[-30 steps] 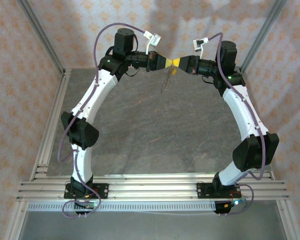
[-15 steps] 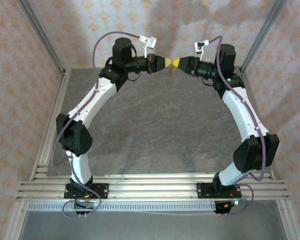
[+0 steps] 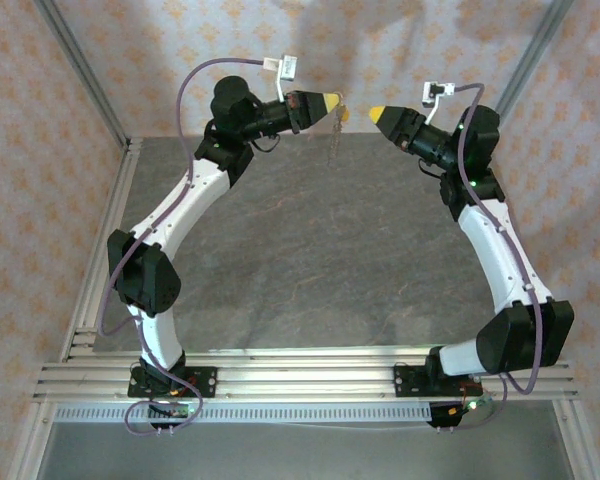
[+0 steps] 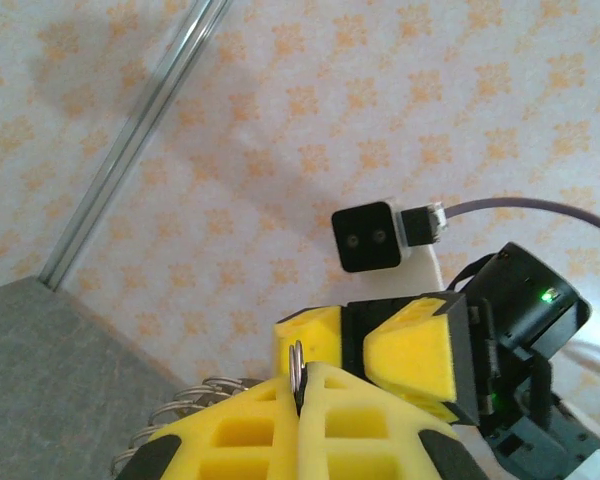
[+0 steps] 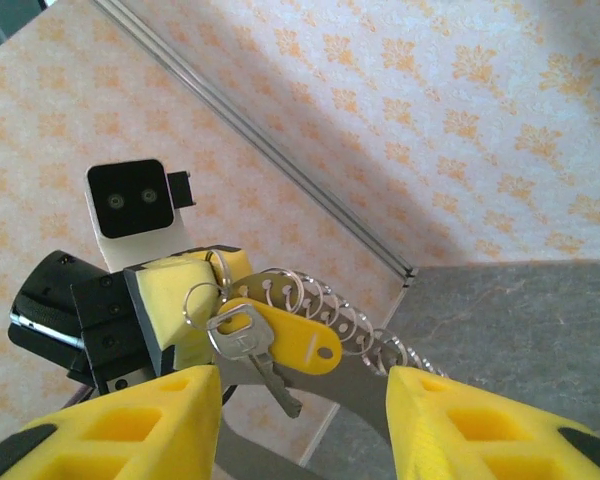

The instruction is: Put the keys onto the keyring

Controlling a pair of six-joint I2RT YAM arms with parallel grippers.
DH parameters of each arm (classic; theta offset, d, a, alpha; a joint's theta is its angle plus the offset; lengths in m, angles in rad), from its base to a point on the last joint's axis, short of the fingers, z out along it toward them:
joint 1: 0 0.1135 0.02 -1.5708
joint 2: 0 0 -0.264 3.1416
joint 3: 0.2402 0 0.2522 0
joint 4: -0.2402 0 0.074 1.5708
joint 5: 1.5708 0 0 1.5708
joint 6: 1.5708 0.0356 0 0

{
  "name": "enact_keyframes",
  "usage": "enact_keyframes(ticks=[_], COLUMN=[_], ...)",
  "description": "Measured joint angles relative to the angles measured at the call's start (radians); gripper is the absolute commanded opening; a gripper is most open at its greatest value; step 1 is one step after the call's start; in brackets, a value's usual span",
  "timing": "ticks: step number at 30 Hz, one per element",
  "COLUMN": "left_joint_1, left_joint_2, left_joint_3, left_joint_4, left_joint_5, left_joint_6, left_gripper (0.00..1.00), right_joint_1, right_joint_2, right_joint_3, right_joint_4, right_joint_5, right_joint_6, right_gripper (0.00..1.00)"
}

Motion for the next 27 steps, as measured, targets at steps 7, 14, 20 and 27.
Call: enact_keyframes(ticks=[7,14,20,27], left_joint_1=[-0.003,-0.014,-0.018,-0.016], left_joint_2=[-0.005,-0.016,-0.018,-0.018], left_joint_3=[-0.001,-0.001,-0.001,0.000], left_joint_4=[0.044,0.054,0.056,0.065], left_joint_5=[0.004,0.005,0.004,0.003], left_joint_6=[-0.043,-0.059,-0.060,-0.068], left_gripper=[0.00,0.00,0.00,0.00], right_joint_1=[0.012,0.081,0.114,0.126], right_joint_2=[0.002,0.050,0.079,0.080], right_joint_3=[0.000,0.046,0.047,0.035], right_joint_4=[0.102,0.142,0.166,0.231], right_joint_5=[-0.018,-0.045,-0.062,-0.078], right_joint_6=[0.040,0.043,0.048,0.065], right_gripper=[0.49,0.50,0.30,0.00])
